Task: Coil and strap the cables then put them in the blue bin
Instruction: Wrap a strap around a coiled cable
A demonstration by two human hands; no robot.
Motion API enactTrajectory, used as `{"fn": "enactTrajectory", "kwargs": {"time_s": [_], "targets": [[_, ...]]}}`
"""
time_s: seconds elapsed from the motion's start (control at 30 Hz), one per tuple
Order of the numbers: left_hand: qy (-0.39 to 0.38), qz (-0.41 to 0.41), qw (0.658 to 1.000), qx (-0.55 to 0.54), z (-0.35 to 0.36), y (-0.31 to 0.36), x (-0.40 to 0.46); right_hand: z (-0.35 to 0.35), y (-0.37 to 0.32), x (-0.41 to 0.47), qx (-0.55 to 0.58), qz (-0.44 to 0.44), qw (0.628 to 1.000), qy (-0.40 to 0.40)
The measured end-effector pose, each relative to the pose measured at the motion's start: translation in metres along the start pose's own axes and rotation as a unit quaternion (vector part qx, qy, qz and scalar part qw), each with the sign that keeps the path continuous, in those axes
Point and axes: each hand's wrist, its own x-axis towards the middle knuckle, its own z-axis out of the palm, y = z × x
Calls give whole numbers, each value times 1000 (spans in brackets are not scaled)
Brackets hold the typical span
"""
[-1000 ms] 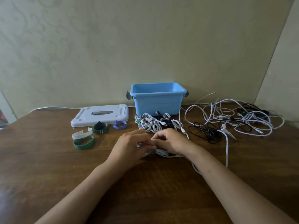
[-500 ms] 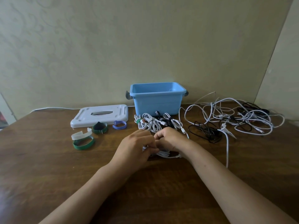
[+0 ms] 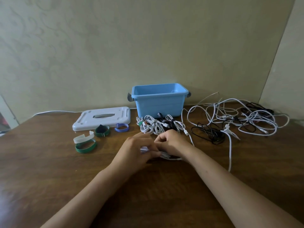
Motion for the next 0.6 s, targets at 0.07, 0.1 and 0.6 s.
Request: {"fn": "enactTrajectory", "kwargs": {"time_s": [0.07,0.1,0.6], "targets": [[-28,-33,999,-26,-2,-2,-1,-1,2,-1,-3,-14,1000,-4],[-42,-41,998,-35,-2,-2,-2,-1,3,-1,-5,-16,1000,-11],[2,-100,994,-48,-2,-3,1,-27,13,-10,-62,-100,982,-149]]}}
